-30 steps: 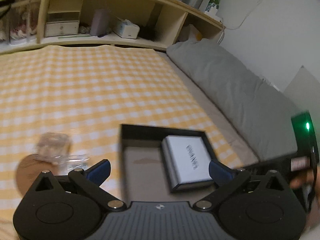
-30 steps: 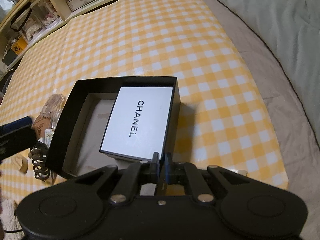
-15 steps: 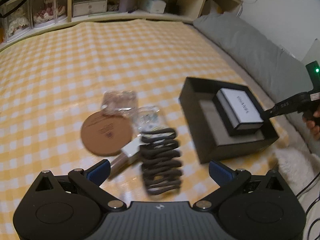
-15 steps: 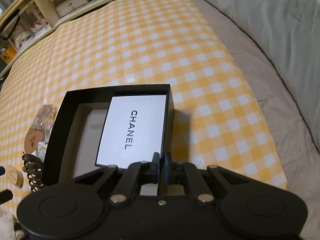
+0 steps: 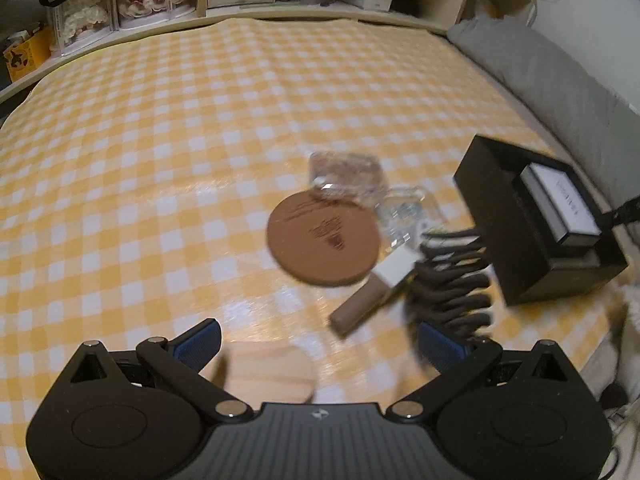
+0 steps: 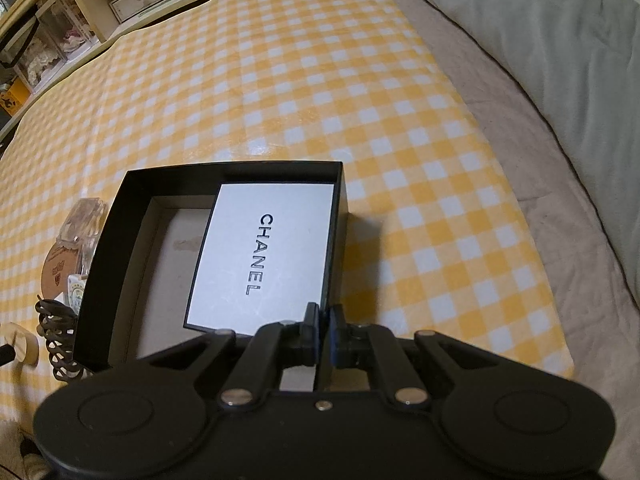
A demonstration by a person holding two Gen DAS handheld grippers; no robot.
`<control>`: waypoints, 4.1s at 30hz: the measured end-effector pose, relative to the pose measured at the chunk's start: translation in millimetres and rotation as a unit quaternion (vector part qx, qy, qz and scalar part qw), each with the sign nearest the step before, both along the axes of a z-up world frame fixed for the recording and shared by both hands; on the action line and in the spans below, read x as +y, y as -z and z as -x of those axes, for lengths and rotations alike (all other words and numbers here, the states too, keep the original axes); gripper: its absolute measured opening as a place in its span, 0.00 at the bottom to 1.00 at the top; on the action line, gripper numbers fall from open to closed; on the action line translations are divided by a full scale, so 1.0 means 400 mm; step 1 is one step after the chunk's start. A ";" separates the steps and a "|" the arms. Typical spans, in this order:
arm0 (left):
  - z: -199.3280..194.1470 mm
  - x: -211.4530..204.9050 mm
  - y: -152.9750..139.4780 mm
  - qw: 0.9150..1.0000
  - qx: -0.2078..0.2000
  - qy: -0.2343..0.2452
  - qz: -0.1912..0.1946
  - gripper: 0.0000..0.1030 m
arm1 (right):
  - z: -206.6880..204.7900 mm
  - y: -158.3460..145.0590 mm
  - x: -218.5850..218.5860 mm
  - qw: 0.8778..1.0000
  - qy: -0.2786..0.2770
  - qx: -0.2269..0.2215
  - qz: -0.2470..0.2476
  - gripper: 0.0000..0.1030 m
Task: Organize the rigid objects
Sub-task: 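Move the left tool to the wooden oval block and grasp it, then place the wooden block into the black box beside the CHANEL box with the left tool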
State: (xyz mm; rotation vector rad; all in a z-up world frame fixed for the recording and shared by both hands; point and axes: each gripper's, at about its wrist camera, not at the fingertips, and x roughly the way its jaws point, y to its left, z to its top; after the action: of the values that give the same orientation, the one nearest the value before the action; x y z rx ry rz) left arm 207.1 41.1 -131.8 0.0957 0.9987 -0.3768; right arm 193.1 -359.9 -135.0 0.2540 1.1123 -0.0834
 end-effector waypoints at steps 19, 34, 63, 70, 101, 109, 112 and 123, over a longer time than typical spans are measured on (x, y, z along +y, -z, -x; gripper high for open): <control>-0.031 0.116 0.079 0.997 0.039 -0.038 0.050 1.00 | 0.000 -0.001 0.007 1.000 -0.003 -0.001 0.003 0.07; -0.031 0.056 0.099 0.999 0.031 -0.006 -0.017 1.00 | 0.002 -0.002 0.010 1.000 -0.001 -0.002 0.004 0.07; -0.009 -0.090 -0.090 0.996 0.004 0.006 0.093 0.90 | -0.020 -0.010 0.003 1.000 0.015 -0.007 0.006 0.08; 0.035 -0.324 -0.174 0.985 -0.004 0.089 0.148 0.90 | -0.020 -0.011 0.009 1.000 0.014 -0.008 0.006 0.07; -0.029 -0.613 0.069 0.967 0.110 0.069 0.218 0.98 | -0.011 -0.009 0.010 1.000 0.014 -0.006 -0.003 0.08; -0.032 -0.638 0.088 0.973 0.122 0.104 0.164 0.95 | -0.011 -0.011 0.013 1.000 0.013 -0.006 -0.001 0.08; -0.030 -0.643 0.102 0.969 0.121 0.121 0.181 0.95 | -0.010 -0.011 0.014 1.000 0.013 -0.005 0.001 0.08; -0.029 -0.640 0.109 0.957 0.132 0.137 0.217 0.94 | -0.009 -0.014 0.015 1.000 0.013 -0.005 -0.001 0.08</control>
State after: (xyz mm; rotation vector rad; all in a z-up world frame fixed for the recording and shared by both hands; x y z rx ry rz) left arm 218.5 -215.0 -175.3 -0.2213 1.1472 -0.8735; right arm 196.7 -353.9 -129.4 0.2695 1.0999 -0.1045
